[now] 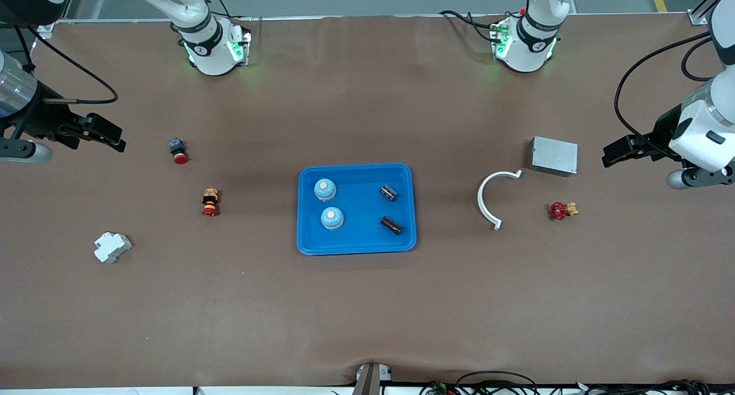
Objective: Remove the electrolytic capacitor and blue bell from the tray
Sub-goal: 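Move the right gripper and the left gripper toward the blue tray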
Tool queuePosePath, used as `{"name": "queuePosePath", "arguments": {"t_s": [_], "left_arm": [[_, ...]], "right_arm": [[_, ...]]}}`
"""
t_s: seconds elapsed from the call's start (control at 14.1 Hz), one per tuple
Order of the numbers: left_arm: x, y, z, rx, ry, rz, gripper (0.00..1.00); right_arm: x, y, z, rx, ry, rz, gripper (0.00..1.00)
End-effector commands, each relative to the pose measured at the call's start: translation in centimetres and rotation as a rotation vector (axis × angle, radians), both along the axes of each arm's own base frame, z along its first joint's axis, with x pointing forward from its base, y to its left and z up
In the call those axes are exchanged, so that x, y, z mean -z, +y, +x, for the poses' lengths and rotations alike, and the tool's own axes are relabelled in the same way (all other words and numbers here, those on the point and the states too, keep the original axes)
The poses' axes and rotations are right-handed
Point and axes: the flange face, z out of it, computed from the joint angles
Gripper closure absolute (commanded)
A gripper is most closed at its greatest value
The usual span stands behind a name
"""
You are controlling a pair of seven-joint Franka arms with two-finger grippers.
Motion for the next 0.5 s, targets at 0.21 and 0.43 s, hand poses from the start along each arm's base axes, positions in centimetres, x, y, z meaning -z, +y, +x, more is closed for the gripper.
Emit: {"name": "queuePosePath", "arguments": {"t_s": [0.21,0.43], "left_arm": [[-0.2,0.1,0.5,0.001,-0.009,0.009,0.0],[-0.2,0.1,0.5,0.001,-0.01,0.01,0.0]], "right_arm": [[-1.9,0.0,-0.8,-0.038,-0.03,-0.046,0.0],[-2.2,0.1,-0.9,-0.043,-0.038,-0.046,0.0]]}}
